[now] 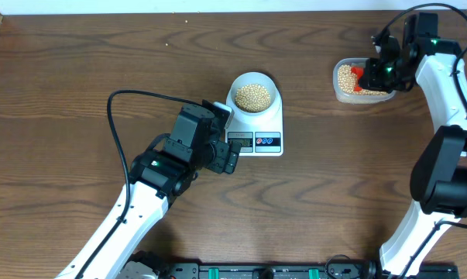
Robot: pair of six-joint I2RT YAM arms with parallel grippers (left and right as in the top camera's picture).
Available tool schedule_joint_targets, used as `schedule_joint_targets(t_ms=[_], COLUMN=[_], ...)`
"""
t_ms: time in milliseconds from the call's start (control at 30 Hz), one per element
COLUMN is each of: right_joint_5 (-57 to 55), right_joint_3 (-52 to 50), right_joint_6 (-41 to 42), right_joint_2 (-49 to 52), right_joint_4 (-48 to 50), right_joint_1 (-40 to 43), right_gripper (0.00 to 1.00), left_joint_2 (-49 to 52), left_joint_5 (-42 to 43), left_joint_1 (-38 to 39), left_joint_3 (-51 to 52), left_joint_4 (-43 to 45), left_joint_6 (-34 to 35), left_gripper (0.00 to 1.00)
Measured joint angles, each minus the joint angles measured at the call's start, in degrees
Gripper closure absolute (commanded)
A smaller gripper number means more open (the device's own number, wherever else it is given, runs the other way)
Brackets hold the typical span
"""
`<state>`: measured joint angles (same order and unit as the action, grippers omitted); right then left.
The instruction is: Scoop item into bowl and weigh 50g on scale
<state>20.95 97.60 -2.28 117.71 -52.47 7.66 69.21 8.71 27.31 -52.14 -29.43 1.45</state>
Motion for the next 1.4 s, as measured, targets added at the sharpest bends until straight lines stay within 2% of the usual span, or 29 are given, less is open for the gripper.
schedule_joint_targets(t_ms=[667,1400], right_joint_5=[16.26,39.50], right_joint_3=[-0.94,-0.94], right_joint_6=[0.33,-1.77], right_joint_2=[0.04,0.04], right_joint_4=[0.59,0.46], right_joint_1=[10.25,13.38], right_gripper=[0.99,0.99], left_joint_2=[0.00,0.00], left_joint_5=[0.00,0.00], left_joint_1=[0.00,0.00], left_joint_3=[0.00,0.00], left_joint_4=[0.00,0.00], left_joint_6=[0.00,0.00], left_gripper=[0.12,0.12])
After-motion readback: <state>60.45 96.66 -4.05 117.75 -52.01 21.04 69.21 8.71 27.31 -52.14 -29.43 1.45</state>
